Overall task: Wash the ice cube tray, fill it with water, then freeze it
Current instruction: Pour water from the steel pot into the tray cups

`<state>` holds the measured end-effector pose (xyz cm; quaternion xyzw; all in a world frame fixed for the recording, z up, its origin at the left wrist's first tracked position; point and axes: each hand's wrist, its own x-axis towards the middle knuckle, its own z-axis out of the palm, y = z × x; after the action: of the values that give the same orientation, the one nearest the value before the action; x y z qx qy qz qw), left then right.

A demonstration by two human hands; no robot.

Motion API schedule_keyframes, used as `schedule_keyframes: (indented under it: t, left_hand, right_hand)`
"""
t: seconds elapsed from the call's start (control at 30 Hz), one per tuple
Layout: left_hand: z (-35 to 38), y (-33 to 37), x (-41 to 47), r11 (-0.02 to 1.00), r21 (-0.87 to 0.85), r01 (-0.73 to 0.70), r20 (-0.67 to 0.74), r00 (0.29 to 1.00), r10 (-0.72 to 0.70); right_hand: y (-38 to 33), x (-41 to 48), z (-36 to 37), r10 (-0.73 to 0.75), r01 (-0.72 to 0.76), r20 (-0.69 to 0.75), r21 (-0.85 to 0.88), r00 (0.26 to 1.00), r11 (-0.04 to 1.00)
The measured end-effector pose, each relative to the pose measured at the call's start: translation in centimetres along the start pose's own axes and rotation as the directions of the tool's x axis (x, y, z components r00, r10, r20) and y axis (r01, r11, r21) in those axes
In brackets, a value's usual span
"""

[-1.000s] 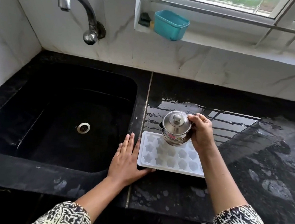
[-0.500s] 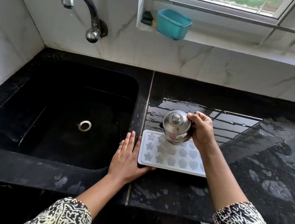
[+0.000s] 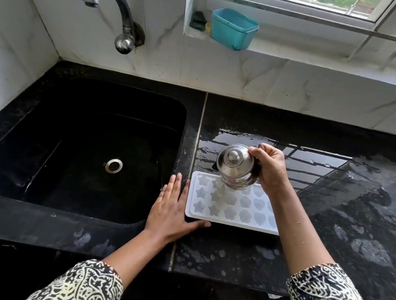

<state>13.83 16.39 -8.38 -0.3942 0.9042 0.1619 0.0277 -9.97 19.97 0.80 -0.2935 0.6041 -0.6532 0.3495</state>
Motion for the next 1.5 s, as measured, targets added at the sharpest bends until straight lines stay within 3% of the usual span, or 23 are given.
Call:
schedule_keyframes:
  t: [1.5]
  left_hand:
    - [-0.04,0.06,-0.06,0.999,-0.046,0.001,-0.029,1.0,-0.002]
  right_hand:
    - [-0.76,0.19,-0.06,-0.038,0.04,0.032,-0.07,0.999,0.997]
